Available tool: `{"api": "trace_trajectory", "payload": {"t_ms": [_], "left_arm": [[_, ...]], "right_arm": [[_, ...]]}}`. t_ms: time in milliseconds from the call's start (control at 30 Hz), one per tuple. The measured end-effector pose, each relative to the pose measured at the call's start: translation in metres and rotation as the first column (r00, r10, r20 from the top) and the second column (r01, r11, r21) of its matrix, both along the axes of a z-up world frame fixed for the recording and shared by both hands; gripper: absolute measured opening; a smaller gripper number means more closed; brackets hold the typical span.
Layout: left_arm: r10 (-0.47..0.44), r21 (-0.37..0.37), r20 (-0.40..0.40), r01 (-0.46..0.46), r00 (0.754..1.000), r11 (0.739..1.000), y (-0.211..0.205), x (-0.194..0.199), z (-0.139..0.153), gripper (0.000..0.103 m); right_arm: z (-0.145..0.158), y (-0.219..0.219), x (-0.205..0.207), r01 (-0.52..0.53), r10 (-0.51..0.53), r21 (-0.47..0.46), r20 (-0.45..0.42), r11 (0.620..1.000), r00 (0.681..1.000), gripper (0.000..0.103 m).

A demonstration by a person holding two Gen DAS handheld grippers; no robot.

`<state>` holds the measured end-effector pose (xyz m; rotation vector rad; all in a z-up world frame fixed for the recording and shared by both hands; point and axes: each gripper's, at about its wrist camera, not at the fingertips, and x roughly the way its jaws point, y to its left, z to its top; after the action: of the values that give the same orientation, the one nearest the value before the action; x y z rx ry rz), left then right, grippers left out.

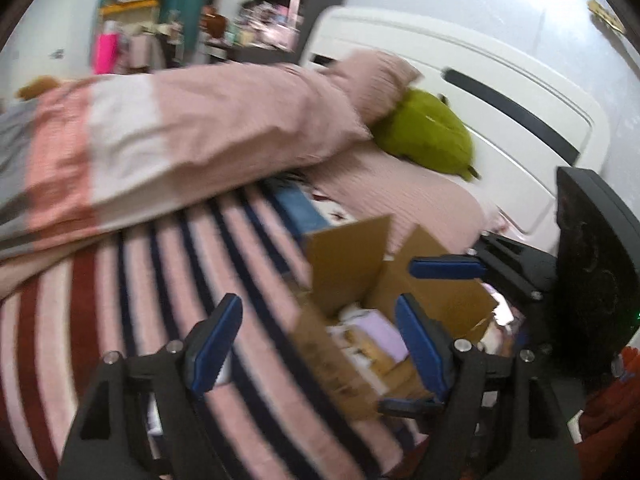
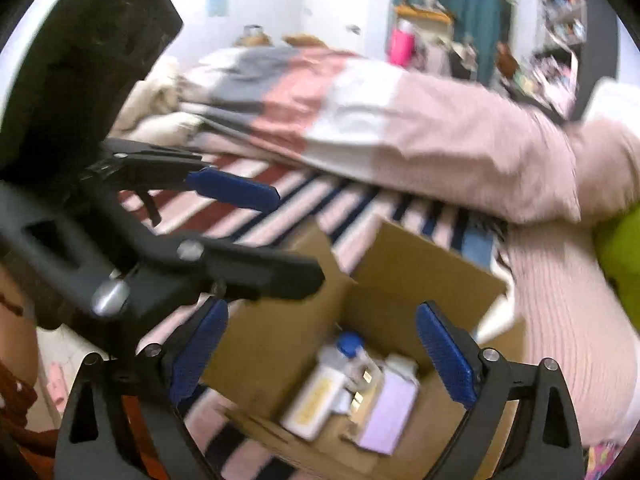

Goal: Organize rigid objects
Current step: 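Return the right tool and grasp the white earbuds case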

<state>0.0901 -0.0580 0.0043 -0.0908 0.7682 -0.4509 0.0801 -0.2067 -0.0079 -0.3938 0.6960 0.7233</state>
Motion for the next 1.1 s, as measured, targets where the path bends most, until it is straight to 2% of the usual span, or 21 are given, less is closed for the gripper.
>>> {"api": "trace_trajectory", "payload": {"t_ms": [133, 233, 333, 433, 467, 533, 600, 700, 867, 1067, 1100], "left_arm": [[0.102, 0.01, 0.02, -0.102, 0.995, 0.995, 0.055, -0.023, -0.004, 0.077], [0.174, 0.017, 0.02, -0.174, 0.985, 0.985, 0.093, -0.038, -0.017, 0.077], [0.259, 0.046, 0.004, -0.259, 0.966, 0.965, 0.131, -0.05, -0.039, 0.077], [0.298, 0.039, -0.032, -0.296, 0.954, 0.954, 0.154, -0.057, -0.063, 0.077], [0.304, 0.026, -0.045, -0.303, 0.952, 0.953, 0.161, -0.06, -0.071, 0.077], [0.307, 0.0, -0.075, -0.308, 0.949, 0.951, 0.171, -0.062, -0.087, 0.077], [0.31, 0.003, -0.093, -0.311, 0.946, 0.95, 0.174, -0.063, -0.097, 0.077], [0.311, 0.005, -0.106, -0.312, 0.945, 0.95, 0.176, -0.066, -0.107, 0.077], [0.308, -0.007, -0.111, -0.311, 0.945, 0.95, 0.176, -0.067, -0.111, 0.077], [0.312, -0.004, -0.11, -0.315, 0.944, 0.949, 0.174, -0.065, -0.11, 0.077], [0.312, -0.004, -0.11, -0.314, 0.944, 0.949, 0.173, -0.065, -0.11, 0.077]], "right_arm": [[0.004, 0.049, -0.017, -0.077, 0.077, 0.007, -0.008, 0.997, 0.997, 0.099], [-0.006, 0.085, -0.022, -0.14, 0.141, 0.027, -0.039, 0.99, 0.989, 0.099], [-0.026, 0.12, -0.031, -0.191, 0.192, 0.032, -0.051, 0.981, 0.98, 0.097], [-0.059, 0.145, -0.03, -0.2, 0.203, 0.035, -0.12, 0.979, 0.972, 0.085], [-0.072, 0.15, -0.025, -0.171, 0.173, 0.026, -0.144, 0.985, 0.974, 0.084], [-0.105, 0.153, -0.012, -0.031, 0.028, -0.011, -0.173, 0.999, 0.985, 0.082], [-0.136, 0.146, 0.008, 0.105, -0.107, -0.018, -0.219, 0.994, 0.97, 0.077], [-0.165, 0.135, 0.035, 0.221, -0.224, -0.035, -0.214, 0.975, 0.951, 0.07], [-0.193, 0.131, 0.071, 0.282, -0.279, -0.028, -0.266, 0.959, 0.923, 0.068], [-0.193, 0.138, 0.087, 0.317, -0.31, -0.015, -0.259, 0.948, 0.915, 0.067], [-0.193, 0.138, 0.089, 0.328, -0.324, -0.026, -0.254, 0.944, 0.912, 0.064]]}}
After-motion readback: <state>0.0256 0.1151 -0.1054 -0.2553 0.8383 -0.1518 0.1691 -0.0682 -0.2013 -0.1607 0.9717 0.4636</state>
